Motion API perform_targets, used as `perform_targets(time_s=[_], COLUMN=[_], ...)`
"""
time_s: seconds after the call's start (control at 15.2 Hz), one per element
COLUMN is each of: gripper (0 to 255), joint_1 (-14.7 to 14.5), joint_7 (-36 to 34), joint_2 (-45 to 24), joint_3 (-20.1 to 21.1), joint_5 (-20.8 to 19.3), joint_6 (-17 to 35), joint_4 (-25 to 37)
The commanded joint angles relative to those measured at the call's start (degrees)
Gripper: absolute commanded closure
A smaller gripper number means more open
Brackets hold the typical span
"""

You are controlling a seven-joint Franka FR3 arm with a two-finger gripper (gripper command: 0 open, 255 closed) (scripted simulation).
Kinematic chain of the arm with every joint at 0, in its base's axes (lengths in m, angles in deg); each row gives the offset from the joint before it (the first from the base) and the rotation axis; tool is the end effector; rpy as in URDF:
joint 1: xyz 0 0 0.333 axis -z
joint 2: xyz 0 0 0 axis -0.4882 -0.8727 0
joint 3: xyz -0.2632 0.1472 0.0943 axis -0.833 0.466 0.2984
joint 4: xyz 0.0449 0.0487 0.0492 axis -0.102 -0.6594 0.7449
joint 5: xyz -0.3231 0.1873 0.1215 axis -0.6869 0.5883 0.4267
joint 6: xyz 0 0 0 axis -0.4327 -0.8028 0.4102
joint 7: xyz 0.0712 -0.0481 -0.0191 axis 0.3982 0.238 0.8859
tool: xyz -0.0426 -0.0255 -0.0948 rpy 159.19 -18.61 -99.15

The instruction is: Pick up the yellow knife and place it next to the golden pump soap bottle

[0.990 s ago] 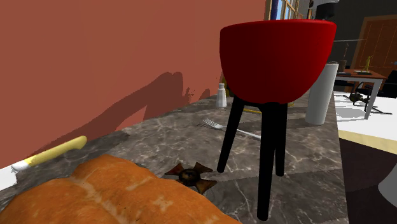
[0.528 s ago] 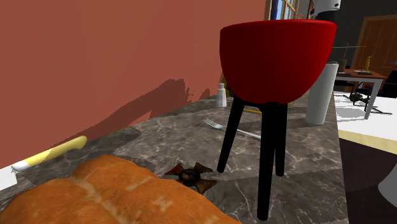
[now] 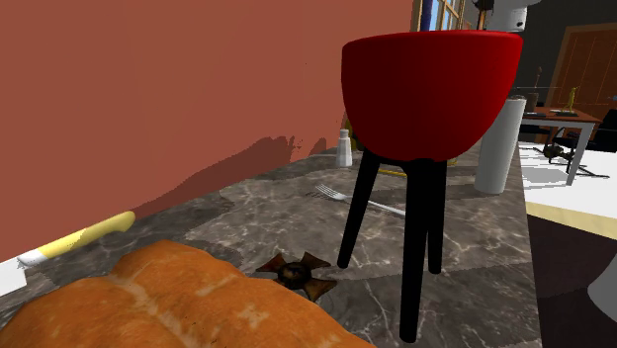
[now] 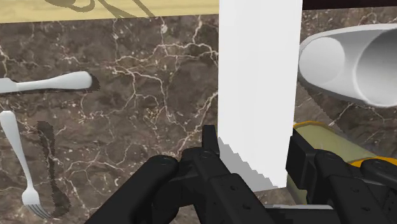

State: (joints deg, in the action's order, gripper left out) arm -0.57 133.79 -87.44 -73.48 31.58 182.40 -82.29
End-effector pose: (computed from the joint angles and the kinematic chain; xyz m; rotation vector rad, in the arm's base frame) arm 0.4150 -0.4715 0.4598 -3.1118 -0.3059 0.0982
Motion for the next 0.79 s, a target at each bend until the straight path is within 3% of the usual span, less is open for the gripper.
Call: perform_targets(time_s=[0.0,0.73], gripper=[255,255], joint_1=[0.0,0.2], joint_7=[0.0,0.5], joint_2=[-0.3,-2.8], joint_3=[0.1,0.4], joint_5=[0.1,1.2], joint_6=[1.5,9.1], joint_4=[-1.1,-6.5])
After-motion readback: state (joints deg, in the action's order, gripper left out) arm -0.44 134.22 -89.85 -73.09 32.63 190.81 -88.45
